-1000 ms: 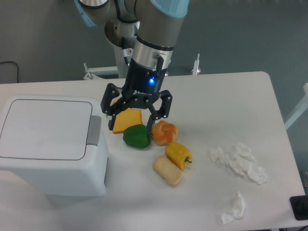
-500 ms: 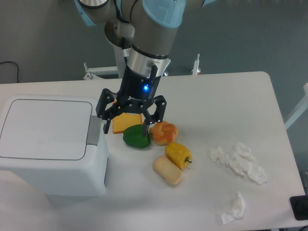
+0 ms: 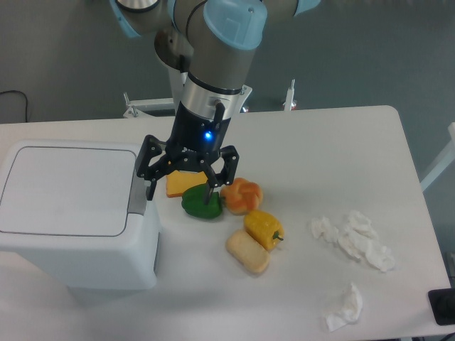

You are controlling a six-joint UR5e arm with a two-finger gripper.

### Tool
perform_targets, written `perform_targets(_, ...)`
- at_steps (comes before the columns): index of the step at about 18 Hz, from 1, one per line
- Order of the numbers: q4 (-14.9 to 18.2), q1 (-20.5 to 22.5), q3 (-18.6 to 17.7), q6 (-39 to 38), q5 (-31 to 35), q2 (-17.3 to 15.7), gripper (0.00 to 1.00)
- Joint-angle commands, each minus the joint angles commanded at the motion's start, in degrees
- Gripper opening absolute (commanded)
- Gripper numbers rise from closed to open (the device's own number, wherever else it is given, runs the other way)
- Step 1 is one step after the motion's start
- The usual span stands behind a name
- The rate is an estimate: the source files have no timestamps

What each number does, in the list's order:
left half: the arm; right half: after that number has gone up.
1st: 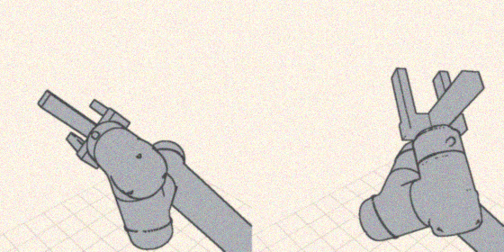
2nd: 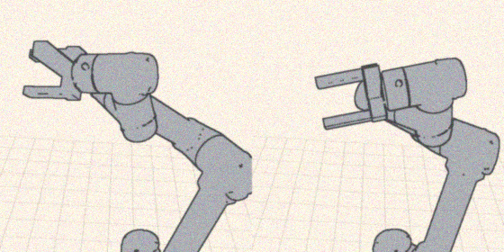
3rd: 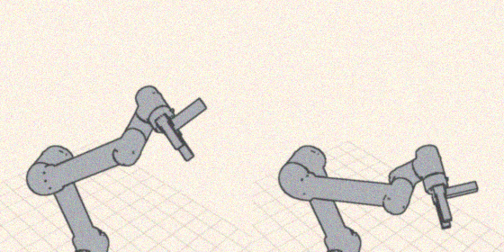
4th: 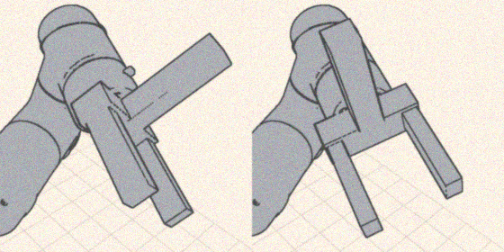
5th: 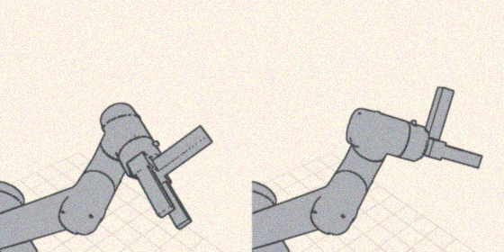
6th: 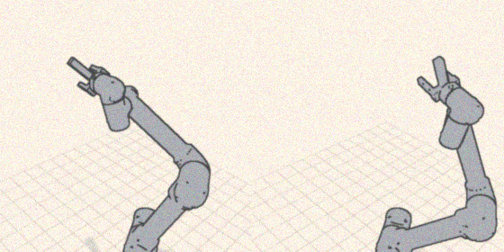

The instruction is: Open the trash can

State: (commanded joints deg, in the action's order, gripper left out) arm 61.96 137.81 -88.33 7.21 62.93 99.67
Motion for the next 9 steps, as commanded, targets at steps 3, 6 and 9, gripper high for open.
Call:
perform_targets(3, 0.00, -0.09, -0.62, 0.00, 0.00, -0.18, 1.00)
perform_targets(6, 0.00, -0.09, -0.62, 0.09, -0.09, -0.09, 1.00)
perform_targets(9, 0.00, -0.09, -0.62, 0.09, -0.09, -0.09, 1.00)
